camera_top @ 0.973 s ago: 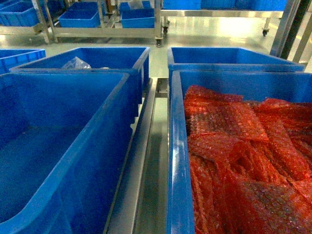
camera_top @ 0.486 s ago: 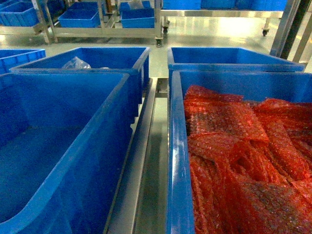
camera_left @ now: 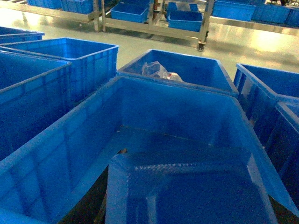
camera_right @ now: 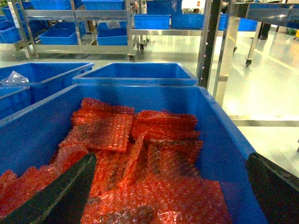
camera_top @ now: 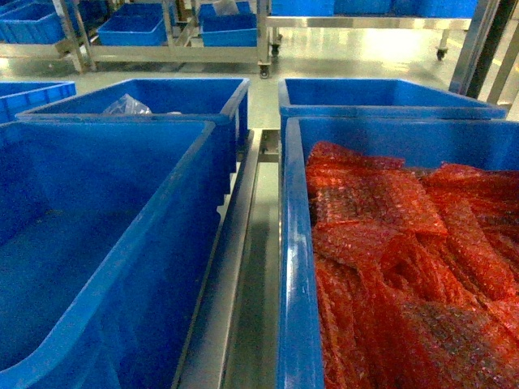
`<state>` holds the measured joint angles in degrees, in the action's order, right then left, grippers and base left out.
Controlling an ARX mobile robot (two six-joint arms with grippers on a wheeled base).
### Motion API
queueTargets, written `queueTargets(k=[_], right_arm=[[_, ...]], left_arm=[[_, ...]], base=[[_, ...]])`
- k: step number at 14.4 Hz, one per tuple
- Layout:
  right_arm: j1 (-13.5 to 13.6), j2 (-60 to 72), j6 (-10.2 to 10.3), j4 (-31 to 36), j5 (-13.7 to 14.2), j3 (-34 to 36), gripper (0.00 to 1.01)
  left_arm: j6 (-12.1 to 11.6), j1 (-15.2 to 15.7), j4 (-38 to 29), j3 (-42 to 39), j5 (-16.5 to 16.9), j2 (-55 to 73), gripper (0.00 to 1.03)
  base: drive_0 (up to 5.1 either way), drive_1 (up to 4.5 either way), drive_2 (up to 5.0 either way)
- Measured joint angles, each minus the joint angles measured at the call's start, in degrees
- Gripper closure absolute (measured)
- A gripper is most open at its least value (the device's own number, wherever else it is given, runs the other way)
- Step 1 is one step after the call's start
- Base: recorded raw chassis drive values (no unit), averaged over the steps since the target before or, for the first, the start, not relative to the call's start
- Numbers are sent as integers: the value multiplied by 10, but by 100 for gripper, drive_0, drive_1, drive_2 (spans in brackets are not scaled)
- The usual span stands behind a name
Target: Pick blue part to blue bin on bottom shelf
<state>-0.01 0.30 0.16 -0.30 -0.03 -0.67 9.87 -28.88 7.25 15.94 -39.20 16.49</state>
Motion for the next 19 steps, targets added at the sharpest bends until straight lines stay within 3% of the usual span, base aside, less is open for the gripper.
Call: queueTargets(k=[1,2,3,4,5,6,8,9,10,12,13,15,16,17,18,19], right_arm=[[0,0,0,0,0,0,3],[0,0,0,0,0,0,3],[0,0,0,0,0,0,3],[0,0,0,0,0,0,3],[0,0,0,1,0,0,3],[0,0,0,0,0,0,3],[0,0,0,0,0,0,3],[0,0,0,0,0,0,3],[0,0,0,0,0,0,3],[0,0,0,0,0,0,3],[0,0,0,0,0,0,3],[0,0,0,0,0,0,3],[0,0,0,0,0,0,3],[0,0,0,-1,0,0,3],[0,0,0,0,0,0,3],[0,0,0,0,0,0,3]], left_arm=[[0,0,0,0,0,0,59],[-1,-28,40,10,-93,24,59],[-2,-34,45,11,-152,40,59],[3,-35,56,17,-148,43,59],[6,0,6,32,-96,78,59],[2,66,-76,48,-19,157,59],[12,161,-193,91,129,325,59],[37,176,-209,118,201,396,54],[47,176,-205,127,234,422,40],[52,177,-206,129,238,416,9],[52,177,-206,129,238,416,4],[52,177,-206,129,238,416,5],[30,185,-300,107,264,420,11],[-22,199,-400,57,299,403,25],[-62,211,-436,10,314,371,41],[-74,218,-437,-5,319,357,50]], base=[[0,0,0],[0,0,0],[0,0,0],[0,0,0],[0,0,0],[0,0,0],[0,0,0],[0,0,0],[0,0,0],[0,0,0],[0,0,0],[0,0,0],[0,0,0],[0,0,0],[0,0,0],[0,0,0]])
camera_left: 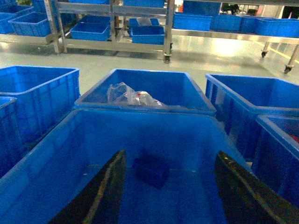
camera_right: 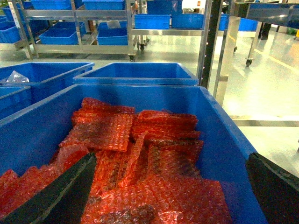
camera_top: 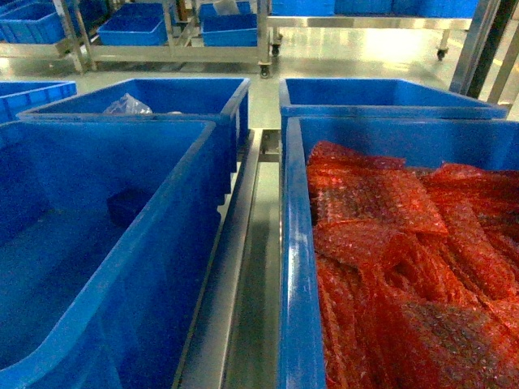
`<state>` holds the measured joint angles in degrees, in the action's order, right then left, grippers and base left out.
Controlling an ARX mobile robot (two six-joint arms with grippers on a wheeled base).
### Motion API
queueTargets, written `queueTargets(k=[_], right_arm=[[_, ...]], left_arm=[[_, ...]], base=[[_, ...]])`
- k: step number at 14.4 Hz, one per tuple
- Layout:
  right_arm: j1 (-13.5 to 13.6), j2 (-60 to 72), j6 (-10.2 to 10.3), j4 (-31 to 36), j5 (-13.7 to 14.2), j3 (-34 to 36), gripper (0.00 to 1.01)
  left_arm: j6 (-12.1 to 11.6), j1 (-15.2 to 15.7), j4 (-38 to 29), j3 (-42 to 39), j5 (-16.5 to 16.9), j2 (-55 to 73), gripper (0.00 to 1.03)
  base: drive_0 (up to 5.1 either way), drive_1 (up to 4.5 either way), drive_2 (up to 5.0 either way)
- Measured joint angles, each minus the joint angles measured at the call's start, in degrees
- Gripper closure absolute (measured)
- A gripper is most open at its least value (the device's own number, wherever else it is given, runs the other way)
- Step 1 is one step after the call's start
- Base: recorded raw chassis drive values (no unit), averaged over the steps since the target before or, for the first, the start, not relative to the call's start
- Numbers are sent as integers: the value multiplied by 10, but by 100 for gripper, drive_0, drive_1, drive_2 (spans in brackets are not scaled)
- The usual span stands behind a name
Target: Pick blue part to blue bin on bottom shelf
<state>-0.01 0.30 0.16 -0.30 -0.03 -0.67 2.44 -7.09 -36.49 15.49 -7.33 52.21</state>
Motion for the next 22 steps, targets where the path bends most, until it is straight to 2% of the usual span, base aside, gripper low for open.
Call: queueTargets(k=[1,2,3,4,5,6,7,13,14,18,22], right_arm=[[0,0,0,0,0,0,3],[0,0,0,0,0,0,3],[0,0,0,0,0,0,3],[0,0,0,0,0,0,3],[0,0,0,0,0,0,3],[0,0,0,0,0,0,3],[0,0,0,0,0,0,3],[0,0,0,0,0,0,3],[0,0,0,0,0,0,3],[0,0,0,0,0,0,3],[0,0,0,0,0,0,3]], left_arm=[[-2,2,0,-5,2,-5,53],[-9,9,0,-19,8,-19,62],[-14,17,5,-44,17,-47,78],[-14,22,10,-57,23,-64,88],[-14,53,21,-72,63,-90,102],[-15,72,28,-83,66,-109,101],[-15,75,35,-89,65,-123,101],[-16,70,103,-127,73,-228,101],[-16,70,91,-148,73,-253,101],[-16,70,185,-148,73,-341,101],[-16,70,241,-148,73,-399,101]], base=[[0,0,0],[0,0,0],[0,0,0],[0,0,0],[0,0,0],[0,0,0],[0,0,0],[0,0,0],[0,0,0],[0,0,0],[0,0,0]])
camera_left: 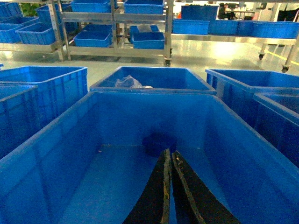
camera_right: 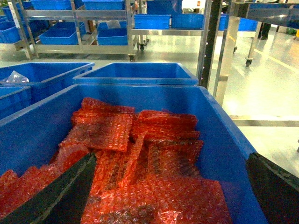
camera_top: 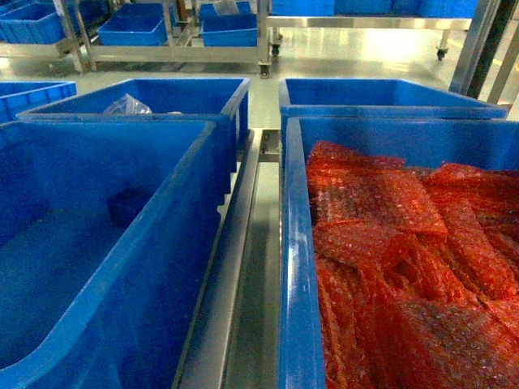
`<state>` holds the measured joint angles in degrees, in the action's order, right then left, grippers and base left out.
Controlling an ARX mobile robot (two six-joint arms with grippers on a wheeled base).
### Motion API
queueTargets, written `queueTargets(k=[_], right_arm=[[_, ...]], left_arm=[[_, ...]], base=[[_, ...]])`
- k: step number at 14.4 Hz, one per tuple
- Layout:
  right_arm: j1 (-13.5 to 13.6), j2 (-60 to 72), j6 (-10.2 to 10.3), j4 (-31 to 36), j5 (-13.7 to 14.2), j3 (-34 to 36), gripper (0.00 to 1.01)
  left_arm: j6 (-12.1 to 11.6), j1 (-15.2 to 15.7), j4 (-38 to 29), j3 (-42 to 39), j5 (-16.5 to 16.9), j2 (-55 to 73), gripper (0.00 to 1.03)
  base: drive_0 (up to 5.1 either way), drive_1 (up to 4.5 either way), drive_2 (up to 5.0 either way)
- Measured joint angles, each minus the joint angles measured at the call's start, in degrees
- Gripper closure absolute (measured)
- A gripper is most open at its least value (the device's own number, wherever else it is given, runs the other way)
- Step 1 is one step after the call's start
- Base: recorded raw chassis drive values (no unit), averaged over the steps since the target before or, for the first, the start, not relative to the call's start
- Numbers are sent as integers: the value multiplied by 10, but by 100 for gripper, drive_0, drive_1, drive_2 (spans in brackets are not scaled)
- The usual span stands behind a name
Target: Pick blue part to blue bin on bottom shelf
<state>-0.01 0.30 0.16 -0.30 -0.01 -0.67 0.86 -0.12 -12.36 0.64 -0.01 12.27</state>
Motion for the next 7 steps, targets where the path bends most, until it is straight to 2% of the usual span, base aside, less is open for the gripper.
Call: queueTargets(k=[7], right_arm=[[0,0,0,0,0,0,3]], left_arm=[[0,0,48,0,0,-39,101]], base=[[0,0,0]])
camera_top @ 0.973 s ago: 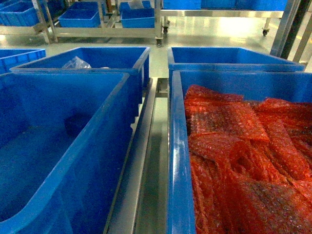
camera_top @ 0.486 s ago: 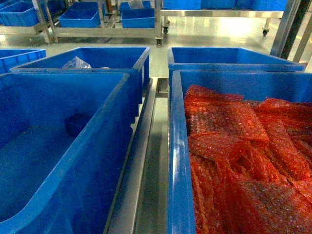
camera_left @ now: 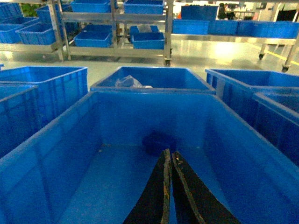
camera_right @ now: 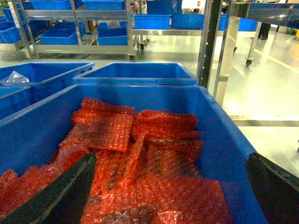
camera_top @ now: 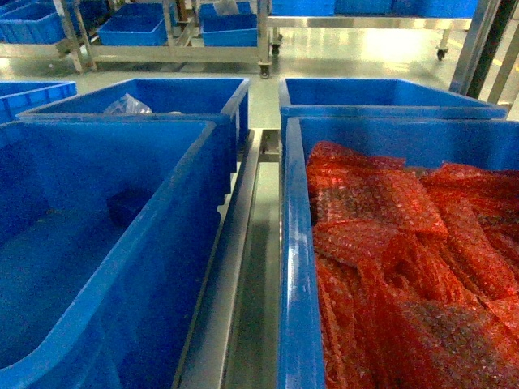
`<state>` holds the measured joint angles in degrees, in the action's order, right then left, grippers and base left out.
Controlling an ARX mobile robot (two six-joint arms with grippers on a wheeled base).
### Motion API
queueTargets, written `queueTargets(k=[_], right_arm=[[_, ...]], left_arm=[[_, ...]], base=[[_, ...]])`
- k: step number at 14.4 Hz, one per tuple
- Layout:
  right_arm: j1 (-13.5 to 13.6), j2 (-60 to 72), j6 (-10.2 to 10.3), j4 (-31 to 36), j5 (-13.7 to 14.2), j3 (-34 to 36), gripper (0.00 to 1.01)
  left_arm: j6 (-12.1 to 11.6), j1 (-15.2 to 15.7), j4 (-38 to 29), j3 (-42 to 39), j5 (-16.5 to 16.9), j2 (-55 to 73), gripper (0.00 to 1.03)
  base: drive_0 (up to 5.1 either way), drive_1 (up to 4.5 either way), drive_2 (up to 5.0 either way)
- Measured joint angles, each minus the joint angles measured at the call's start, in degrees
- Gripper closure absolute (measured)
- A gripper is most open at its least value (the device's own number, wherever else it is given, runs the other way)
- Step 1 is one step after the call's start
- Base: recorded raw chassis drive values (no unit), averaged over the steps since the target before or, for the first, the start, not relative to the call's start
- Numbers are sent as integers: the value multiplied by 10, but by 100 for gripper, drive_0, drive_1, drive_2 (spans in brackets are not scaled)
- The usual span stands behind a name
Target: Pick blue part to blue bin on bottom shelf
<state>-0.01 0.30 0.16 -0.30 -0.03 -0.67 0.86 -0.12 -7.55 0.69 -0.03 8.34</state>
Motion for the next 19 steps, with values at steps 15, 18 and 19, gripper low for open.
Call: queueTargets(k=[15,18,19], right_arm=[[0,0,0,0,0,0,3],[0,0,0,0,0,0,3],[0,0,0,0,0,0,3]], left_arm=[[-1,1,78,0,0,-77,52],[-1,1,78,0,0,-77,20],[-1,1,78,0,0,-77,9]], base=[[0,0,0],[0,0,0],[0,0,0]])
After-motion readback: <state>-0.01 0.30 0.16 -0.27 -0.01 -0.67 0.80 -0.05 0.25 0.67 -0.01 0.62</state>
